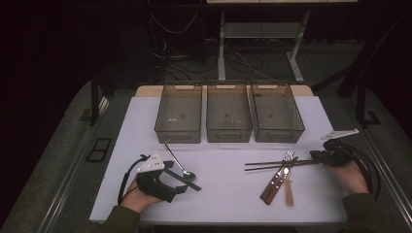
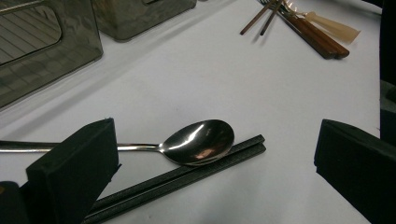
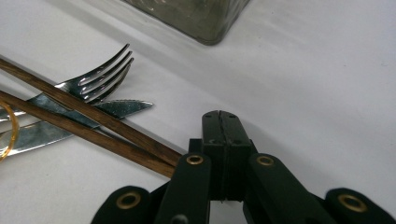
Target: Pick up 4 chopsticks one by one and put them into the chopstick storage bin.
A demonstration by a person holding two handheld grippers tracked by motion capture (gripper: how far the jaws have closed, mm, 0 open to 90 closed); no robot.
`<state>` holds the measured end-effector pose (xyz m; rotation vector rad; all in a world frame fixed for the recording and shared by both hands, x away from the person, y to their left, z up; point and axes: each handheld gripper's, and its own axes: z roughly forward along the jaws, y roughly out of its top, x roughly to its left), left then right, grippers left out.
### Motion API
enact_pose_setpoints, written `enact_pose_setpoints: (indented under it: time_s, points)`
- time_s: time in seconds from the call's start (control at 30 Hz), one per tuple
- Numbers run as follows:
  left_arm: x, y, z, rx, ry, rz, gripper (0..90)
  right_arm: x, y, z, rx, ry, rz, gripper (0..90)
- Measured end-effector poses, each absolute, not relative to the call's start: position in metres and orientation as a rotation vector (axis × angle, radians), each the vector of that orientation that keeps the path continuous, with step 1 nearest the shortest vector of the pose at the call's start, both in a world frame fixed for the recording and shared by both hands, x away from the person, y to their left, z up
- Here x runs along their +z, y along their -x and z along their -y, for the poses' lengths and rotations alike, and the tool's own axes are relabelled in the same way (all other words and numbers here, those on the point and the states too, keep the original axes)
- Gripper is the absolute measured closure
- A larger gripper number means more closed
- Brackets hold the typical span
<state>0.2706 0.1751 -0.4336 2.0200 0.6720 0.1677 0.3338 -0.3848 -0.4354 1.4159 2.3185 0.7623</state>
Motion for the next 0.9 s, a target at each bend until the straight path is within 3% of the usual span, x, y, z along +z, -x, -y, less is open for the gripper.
enact_pose_setpoints:
  time_s: [0.9]
  points:
    - [-0.434, -0.27, -0.175, 0.165, -2.021, -0.67, 0.0, -0.438, -0.315, 0.382, 0.743, -1.367, -2.398, 90.0]
